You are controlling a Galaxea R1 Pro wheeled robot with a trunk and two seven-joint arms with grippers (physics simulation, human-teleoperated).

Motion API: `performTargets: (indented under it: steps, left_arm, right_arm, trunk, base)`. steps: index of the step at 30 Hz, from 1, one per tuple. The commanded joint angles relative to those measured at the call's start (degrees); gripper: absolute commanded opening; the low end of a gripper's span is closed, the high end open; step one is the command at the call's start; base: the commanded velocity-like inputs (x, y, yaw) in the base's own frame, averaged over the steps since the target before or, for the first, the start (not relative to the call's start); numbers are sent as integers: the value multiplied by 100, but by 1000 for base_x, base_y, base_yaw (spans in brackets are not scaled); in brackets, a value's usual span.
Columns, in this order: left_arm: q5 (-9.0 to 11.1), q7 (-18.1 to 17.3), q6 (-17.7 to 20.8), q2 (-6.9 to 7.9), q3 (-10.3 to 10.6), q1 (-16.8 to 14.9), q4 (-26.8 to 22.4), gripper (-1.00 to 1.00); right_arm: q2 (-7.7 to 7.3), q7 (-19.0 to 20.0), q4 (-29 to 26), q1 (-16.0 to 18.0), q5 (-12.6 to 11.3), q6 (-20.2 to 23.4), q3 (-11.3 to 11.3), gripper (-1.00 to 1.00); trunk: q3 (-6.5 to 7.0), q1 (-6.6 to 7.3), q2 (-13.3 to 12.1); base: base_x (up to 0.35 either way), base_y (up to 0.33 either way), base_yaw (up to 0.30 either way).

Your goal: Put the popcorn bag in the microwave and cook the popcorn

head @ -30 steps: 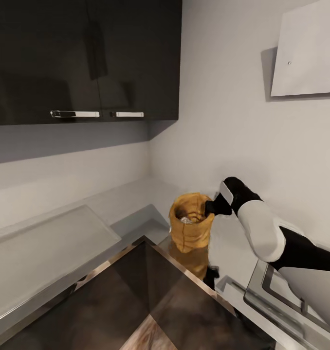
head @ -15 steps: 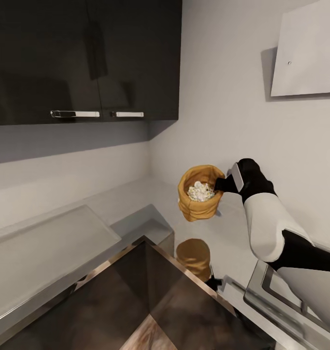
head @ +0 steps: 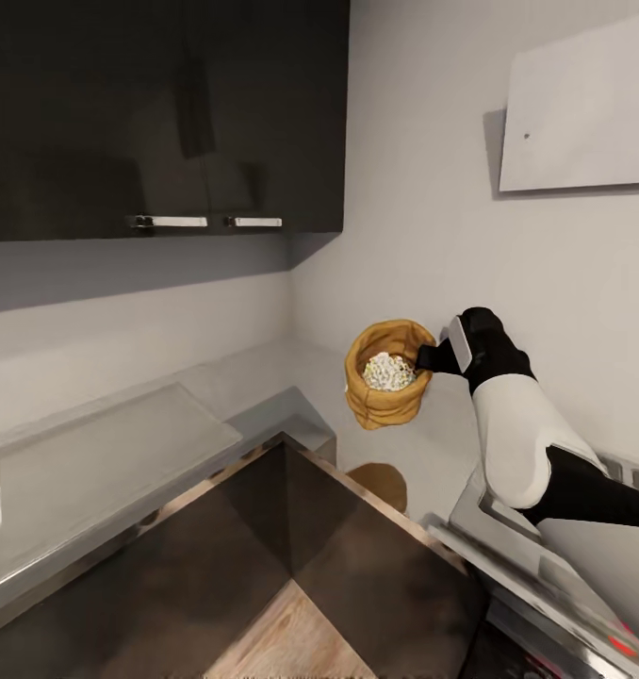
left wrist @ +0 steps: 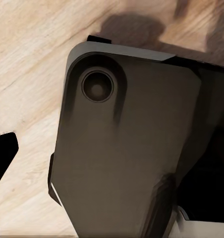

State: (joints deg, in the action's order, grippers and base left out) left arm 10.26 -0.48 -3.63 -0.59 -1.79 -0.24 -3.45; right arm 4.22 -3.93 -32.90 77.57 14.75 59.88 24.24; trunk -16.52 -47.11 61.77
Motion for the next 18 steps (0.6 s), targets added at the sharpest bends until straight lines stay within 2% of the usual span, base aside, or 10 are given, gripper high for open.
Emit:
performTargets:
  steps: [1, 8, 18]
  left_arm:
    - [33, -5, -15, -2, -12, -2, 2, 100]
    - [28, -8, -16, -1, -12, -2, 2, 100]
    - [28, -5, -15, -2, -15, -2, 3, 100]
  right_arm:
    - [8, -29, -6, 7, -8, 12, 37, -100]
    - [8, -29, -6, 9, -8, 12, 28, -100]
    - [8, -40, -6, 7, -8, 12, 20, -100]
  trunk:
    - [-7, 2, 5]
    - [-7, 2, 5]
    - [-7, 2, 5]
  base:
    - [-90, 0, 0]
    - [-28, 32, 0]
    - [-249, 197, 0]
